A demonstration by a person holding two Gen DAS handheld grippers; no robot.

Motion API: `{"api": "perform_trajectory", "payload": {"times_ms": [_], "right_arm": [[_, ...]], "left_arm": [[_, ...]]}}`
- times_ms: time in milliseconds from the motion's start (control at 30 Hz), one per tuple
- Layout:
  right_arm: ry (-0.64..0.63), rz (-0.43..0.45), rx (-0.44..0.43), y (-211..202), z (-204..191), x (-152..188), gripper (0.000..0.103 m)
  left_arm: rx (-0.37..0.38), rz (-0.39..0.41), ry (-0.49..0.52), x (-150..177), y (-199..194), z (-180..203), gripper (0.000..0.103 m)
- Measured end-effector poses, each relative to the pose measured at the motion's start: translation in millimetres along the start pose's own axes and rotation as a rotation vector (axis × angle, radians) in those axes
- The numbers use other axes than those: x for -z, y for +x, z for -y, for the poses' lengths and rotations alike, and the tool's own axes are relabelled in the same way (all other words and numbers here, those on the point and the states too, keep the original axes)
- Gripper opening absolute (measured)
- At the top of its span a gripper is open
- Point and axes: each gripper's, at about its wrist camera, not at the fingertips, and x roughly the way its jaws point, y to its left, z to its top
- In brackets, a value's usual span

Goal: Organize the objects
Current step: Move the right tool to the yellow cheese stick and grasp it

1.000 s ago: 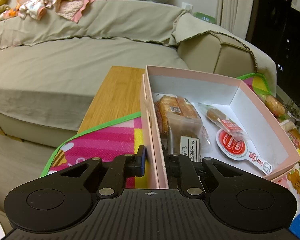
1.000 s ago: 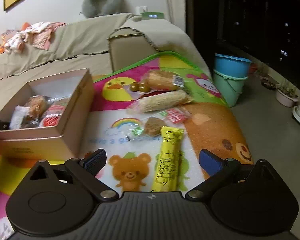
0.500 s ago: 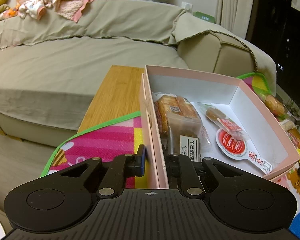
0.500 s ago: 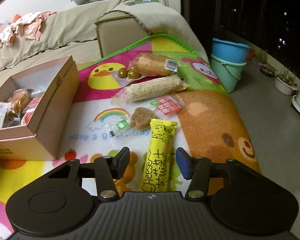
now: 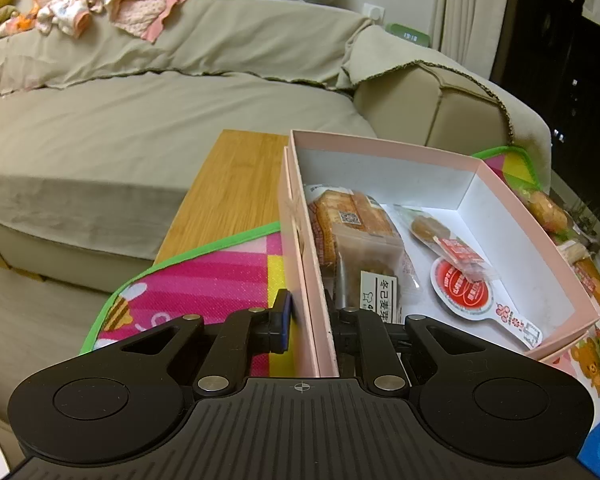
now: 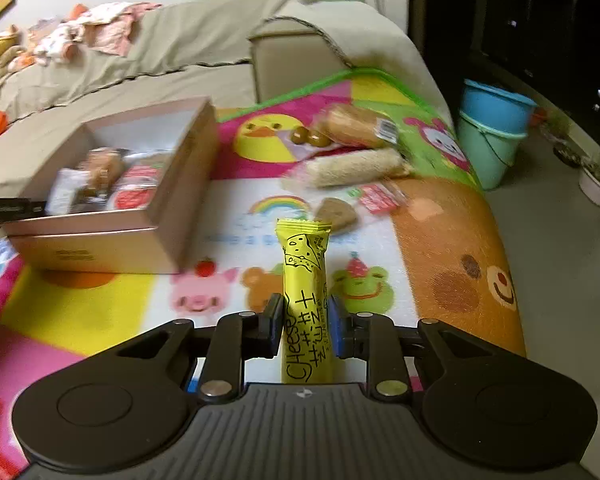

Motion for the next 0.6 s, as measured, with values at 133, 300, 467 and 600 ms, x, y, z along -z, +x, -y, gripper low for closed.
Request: {"api": "perform_trajectory", "payload": {"times_ms": [133, 300, 467, 600], "right_arm": [[-0.019, 0.018, -0.054, -23.7, -11.4, -3.8, 0.013], [-0.086, 0.076, -0.089, -50.2, -31.0, -11.3, 0.013], [-0.097, 0.073, -0.053, -48.6, -29.5, -9.0, 0.014], [-0.062, 0.054, -0.014, -37.1, -17.3, -0.5, 0.023]], "left_arm": [[0.003, -0.001, -0.003, -0.1, -0.2, -0.8, 0.016], [0.009, -0.002, -0.009, 0.0, -0.9, -2.5, 0.017], [0.01, -0.002, -0.005, 0.0, -1.2, -2.4, 0.017], [0.009, -0.001, -0.006, 0.1, -1.3, -2.4, 0.017]]}}
